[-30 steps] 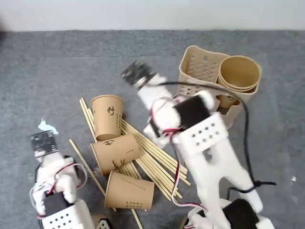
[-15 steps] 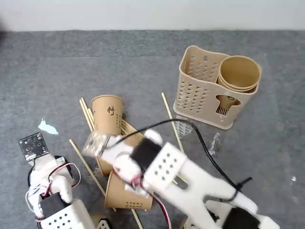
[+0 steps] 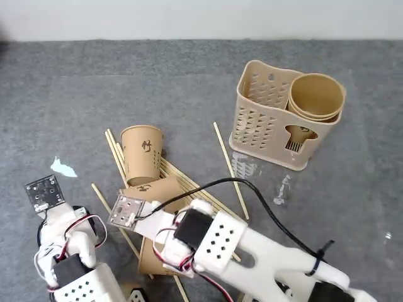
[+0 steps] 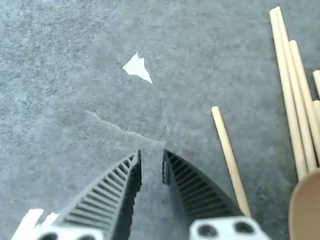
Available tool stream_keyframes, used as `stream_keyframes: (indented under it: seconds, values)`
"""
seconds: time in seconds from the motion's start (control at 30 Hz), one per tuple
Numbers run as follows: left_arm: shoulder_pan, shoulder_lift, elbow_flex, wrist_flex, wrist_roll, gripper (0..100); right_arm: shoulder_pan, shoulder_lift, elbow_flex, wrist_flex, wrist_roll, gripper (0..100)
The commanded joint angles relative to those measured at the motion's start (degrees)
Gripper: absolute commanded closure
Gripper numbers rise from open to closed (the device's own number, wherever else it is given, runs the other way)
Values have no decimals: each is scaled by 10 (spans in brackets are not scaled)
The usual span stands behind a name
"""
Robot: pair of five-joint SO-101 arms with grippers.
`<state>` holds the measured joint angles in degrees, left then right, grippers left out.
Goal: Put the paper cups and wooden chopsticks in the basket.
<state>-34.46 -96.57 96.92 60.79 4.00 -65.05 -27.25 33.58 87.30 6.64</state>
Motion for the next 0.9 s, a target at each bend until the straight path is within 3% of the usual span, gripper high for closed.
stream_keyframes:
  seconds: [0.0,0.17,0.5,0.87]
  values:
    - [-3,-2,-6,-14,-5,920,-25,-22,10,-22,-18,477]
    - [-3,-2,-5,-14,-5,920,-64,-22,51,-50,-21,477]
    - [-3,-2,-5,-14,-5,920,-62,-3,145,-189,-17,534]
    - [-3,-2,-4,-14,-5,920,-62,83,143,-169,-17,537]
